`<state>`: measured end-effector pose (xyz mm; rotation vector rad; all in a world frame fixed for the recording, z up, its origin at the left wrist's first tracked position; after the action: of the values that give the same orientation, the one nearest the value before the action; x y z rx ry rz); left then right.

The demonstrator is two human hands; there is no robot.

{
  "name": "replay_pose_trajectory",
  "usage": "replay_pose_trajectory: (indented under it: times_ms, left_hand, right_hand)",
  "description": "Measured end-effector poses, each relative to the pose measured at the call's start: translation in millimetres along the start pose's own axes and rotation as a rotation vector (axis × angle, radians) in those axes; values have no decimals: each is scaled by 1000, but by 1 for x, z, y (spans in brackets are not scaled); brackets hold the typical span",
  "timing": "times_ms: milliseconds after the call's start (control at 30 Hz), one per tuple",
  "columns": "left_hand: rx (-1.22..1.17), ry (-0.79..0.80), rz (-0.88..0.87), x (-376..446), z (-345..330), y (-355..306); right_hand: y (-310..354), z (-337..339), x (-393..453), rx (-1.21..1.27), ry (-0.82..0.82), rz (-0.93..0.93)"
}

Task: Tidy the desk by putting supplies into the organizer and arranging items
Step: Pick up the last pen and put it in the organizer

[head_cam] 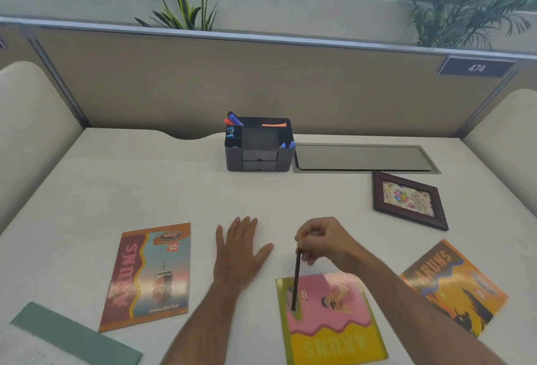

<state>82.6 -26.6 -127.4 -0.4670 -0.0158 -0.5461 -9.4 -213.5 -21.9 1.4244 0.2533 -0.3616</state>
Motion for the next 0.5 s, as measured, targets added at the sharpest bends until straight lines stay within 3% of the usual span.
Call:
replay_pose_trajectory:
  times_ms: [133,233,333,500]
  left_hand:
    - [-422,-132,-148,9,13,-20]
    - [-704,-182,-121,20,32,-49]
    - [-844,-302,-71,35,44,-67]
    - [-956,-312,37,61,54,-76]
  right_hand:
    - [4,5,24,548,-264,-33]
    - [-5,0,39,831,-394,-108]
    - [-13,-5,51,965,-412,-165]
    - [-10,-6,66,1015,-374,-158]
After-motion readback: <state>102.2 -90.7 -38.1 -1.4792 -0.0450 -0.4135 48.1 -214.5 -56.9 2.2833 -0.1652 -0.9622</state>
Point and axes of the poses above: each hand's wrist, its own x-axis towards the middle knuckle, its own z-axis out of the back of the hand, y = z × x, the point moved 3 cm from there along x, towards the middle knuckle, and after that the axes turned 3 degrees about -x, right-handed, at the moved point
